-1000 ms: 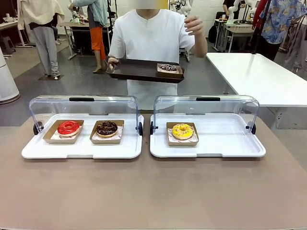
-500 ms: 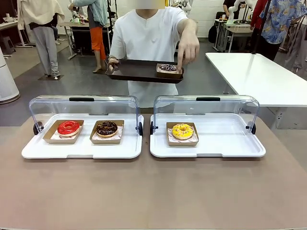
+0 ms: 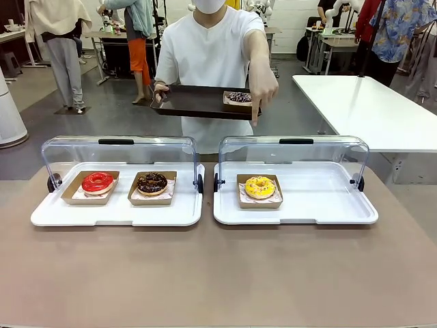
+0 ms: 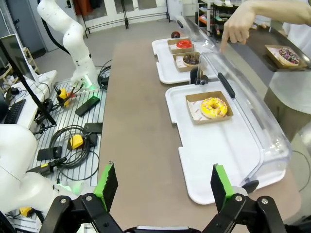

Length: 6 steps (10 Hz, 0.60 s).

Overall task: Provide the desired donut to the person.
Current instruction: Pick up and lift the Paper togo box containing the Donut pointed at by the person.

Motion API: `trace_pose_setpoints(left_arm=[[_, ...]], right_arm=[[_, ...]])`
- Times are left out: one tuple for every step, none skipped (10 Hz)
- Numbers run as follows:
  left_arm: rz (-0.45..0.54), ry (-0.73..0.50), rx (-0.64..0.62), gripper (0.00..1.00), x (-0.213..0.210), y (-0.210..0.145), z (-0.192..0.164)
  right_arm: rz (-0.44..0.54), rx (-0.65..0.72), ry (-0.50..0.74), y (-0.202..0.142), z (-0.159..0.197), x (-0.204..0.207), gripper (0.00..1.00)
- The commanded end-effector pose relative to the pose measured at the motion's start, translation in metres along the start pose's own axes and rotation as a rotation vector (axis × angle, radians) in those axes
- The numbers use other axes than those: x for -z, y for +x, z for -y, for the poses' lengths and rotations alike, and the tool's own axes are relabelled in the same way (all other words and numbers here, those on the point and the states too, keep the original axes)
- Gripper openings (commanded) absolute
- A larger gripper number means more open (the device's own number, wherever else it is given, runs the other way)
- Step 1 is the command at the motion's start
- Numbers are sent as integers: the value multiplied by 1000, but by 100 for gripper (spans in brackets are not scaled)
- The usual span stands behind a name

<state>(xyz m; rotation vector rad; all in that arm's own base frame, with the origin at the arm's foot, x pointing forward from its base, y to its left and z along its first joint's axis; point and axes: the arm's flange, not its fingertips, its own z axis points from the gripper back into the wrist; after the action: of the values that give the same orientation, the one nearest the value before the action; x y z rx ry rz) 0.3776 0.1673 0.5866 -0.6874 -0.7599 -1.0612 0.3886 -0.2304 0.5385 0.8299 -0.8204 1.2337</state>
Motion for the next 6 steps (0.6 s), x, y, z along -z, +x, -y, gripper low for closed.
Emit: trace_pose_setpoints(left_arm=[[15,-5,8,100,-2,1,0],[15,-5,8,100,-2,1,0],[15,-5,8,100,-2,1,0],[15,-5,8,100,-2,1,0],[15,-5,8,100,-2,1,0],[15,-5,8,100,-2,1,0]], right_arm=[[5,-21,8,0,-2,0,100],[5,-21,8,0,-2,0,100],[5,-21,8,0,-2,0,100],[5,-21,8,0,-2,0,100],[5,-21,8,0,-2,0,100],[5,-21,8,0,-2,0,100]])
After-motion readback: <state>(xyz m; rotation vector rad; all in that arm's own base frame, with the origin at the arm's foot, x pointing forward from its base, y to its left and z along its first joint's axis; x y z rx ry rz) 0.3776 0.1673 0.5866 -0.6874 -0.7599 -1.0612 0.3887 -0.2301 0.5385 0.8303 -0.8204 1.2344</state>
